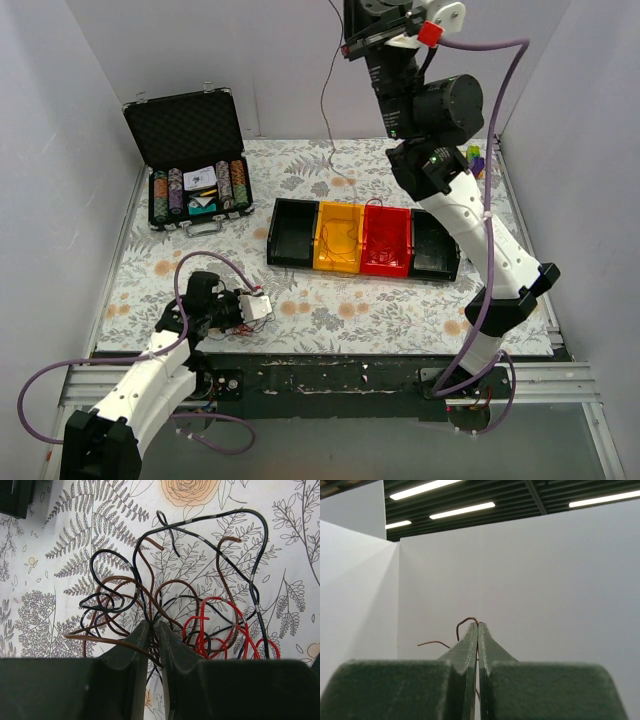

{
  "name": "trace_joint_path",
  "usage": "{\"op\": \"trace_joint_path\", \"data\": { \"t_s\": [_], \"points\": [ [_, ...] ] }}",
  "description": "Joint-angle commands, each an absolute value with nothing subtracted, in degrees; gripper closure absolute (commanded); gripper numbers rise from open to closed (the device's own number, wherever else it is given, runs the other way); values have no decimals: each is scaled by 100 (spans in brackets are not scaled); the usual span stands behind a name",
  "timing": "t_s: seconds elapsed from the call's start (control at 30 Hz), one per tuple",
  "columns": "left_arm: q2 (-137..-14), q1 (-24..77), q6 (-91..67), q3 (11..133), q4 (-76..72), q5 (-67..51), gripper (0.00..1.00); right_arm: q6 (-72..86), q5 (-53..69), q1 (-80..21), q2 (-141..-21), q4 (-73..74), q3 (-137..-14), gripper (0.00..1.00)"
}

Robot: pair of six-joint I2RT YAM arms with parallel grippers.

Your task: Untangle the cables

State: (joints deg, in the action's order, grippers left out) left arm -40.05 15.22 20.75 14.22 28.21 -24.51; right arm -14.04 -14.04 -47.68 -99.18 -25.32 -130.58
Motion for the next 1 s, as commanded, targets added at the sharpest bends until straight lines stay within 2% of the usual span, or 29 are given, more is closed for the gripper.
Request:
{"op": "trace_joint_path", "data": {
  "t_s": [0.0,0.57,0.97],
  "points": [
    [-3885,1503,2039,1310,2874,-2575,86,-915,-1257,-4764,-9940,-2698,-13104,99],
    [-3744,1512,1960,1257,2944,-2628,86,-1063,-1336,-4720,-10063,-3260,-13781,99],
    [-3770,1512,1916,1266,2918,-2672,86,-941,-1292,-4693,-10011,-3173,-13193,99]
  ]
}}
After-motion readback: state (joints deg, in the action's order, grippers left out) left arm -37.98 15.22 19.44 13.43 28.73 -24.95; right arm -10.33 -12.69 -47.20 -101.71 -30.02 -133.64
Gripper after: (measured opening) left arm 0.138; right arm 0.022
